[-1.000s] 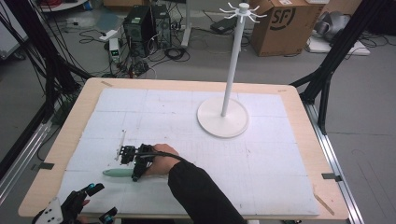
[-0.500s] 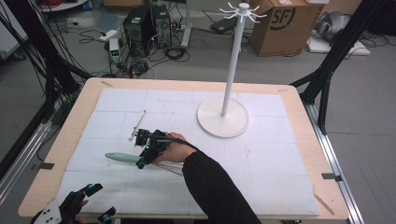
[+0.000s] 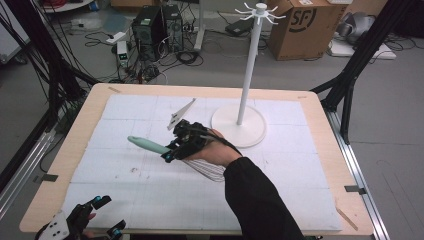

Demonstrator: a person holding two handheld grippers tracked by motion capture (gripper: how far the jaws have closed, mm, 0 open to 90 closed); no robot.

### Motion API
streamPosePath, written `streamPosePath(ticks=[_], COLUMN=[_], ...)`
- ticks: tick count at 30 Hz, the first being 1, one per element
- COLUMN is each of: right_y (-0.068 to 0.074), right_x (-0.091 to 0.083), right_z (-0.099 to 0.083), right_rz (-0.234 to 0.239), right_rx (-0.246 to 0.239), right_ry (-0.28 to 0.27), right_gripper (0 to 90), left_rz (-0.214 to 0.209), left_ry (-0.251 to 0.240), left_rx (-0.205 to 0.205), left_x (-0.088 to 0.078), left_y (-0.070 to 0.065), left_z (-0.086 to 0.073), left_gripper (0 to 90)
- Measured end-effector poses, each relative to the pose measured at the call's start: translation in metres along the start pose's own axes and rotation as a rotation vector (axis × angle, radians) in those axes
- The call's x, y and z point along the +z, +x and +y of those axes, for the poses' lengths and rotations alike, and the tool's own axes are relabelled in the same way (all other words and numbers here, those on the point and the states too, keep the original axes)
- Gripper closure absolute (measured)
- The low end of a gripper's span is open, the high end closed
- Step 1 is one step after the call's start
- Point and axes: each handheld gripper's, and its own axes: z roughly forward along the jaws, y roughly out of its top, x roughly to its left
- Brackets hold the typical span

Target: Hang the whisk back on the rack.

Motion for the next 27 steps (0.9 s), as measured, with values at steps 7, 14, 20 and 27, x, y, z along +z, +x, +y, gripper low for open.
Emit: streamPosePath(ticks=[7,14,20,27], right_y=[-0.008,-0.007,-0.005,-0.004], right_x=[-0.047,-0.087,-0.125,-0.169], right_z=[-0.01,-0.018,-0.027,-0.033], right_rz=[-0.062,-0.156,-0.238,-0.362], right_rx=[0.053,0.047,0.067,0.082], right_ry=[-0.13,-0.243,-0.296,-0.395], right_gripper=[69.9,69.9,69.9,69.8], left_rz=[0.007,0.019,0.019,0.01], left_ry=[0.011,0.024,0.021,0.024], left_rx=[-0.01,-0.007,0.0,0.003], left_x=[0.002,0.005,0.006,0.009], left_y=[0.001,0.002,0.001,-0.001], left_z=[-0.002,-0.002,-0.002,-0.001], left_gripper=[15.4,15.5,15.6,15.5])
